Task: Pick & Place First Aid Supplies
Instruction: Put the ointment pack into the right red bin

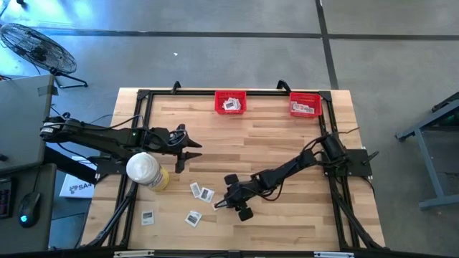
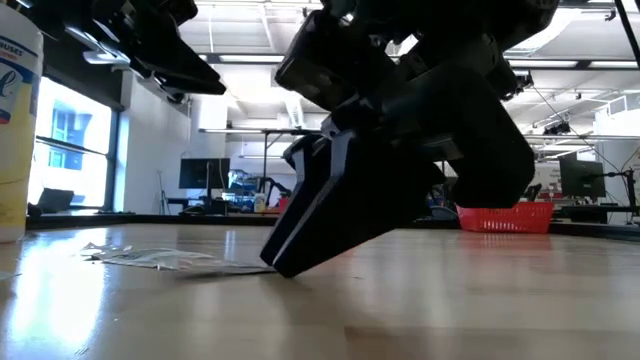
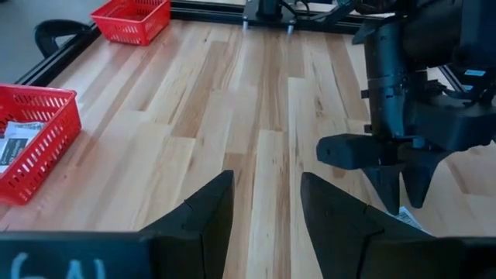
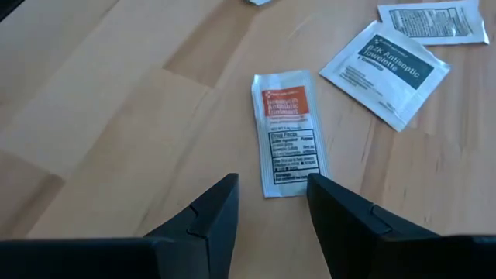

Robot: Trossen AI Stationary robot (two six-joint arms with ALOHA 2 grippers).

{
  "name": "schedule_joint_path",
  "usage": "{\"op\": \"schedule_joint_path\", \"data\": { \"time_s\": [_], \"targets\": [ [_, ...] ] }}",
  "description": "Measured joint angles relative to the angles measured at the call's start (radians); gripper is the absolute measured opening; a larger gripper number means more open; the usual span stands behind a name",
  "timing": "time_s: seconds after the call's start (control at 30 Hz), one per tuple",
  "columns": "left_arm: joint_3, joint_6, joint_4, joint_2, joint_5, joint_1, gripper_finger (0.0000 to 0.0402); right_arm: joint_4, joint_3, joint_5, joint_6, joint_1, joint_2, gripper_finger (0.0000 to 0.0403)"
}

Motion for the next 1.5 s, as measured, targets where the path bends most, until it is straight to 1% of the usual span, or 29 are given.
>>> {"op": "schedule_joint_path", "data": {
  "time_s": [0.13,0.27,0.33,0.43,0.6,0.67,0.8,0.9,1.1,1.2,1.27,1.4,1.5],
  "targets": [
    [0.000,0.000,0.000,0.000,0.000,0.000,0.0149,-0.004,0.001,0.048,0.037,-0.008,0.021,0.0145],
    [0.000,0.000,0.000,0.000,0.000,0.000,0.0149,-0.004,0.003,0.064,0.045,-0.016,0.035,0.0123],
    [0.000,0.000,0.000,0.000,0.002,0.000,0.0149,-0.015,0.003,0.069,0.049,-0.022,0.037,0.0107],
    [0.000,0.000,0.000,0.000,0.002,0.000,0.0149,-0.033,0.004,0.109,0.071,-0.028,0.037,0.0077],
    [0.000,0.000,0.000,0.000,0.002,0.000,0.0149,-0.036,0.003,0.133,0.073,-0.031,0.038,0.0019],
    [0.000,0.000,0.000,0.000,0.002,0.000,0.0149,-0.034,0.002,0.135,0.075,-0.031,0.037,0.0005],
    [0.000,0.000,0.000,0.000,0.002,0.000,0.0149,-0.020,-0.001,0.128,0.100,-0.031,0.027,0.0008],
    [0.000,0.000,0.000,0.000,0.002,0.000,0.0149,-0.025,-0.002,0.117,0.114,-0.033,0.003,0.0002],
    [0.000,0.000,0.000,0.000,0.002,0.000,0.0149,-0.117,-0.008,0.117,0.136,-0.033,-0.097,0.0001],
    [0.000,0.000,0.000,0.000,0.002,0.000,0.0149,-0.212,-0.005,0.142,0.180,-0.030,-0.167,0.0001],
    [0.000,0.000,0.000,0.000,0.002,0.000,0.0149,-0.325,-0.006,0.179,0.226,-0.030,-0.213,0.0001],
    [0.000,0.000,0.000,0.000,0.002,0.000,0.0149,-0.604,-0.006,0.326,0.376,-0.055,-0.333,0.0001],
    [0.000,0.000,-0.001,0.000,0.002,0.000,0.0149,-0.881,-0.006,0.424,0.520,-0.093,-0.423,0.0001]
  ]
}}
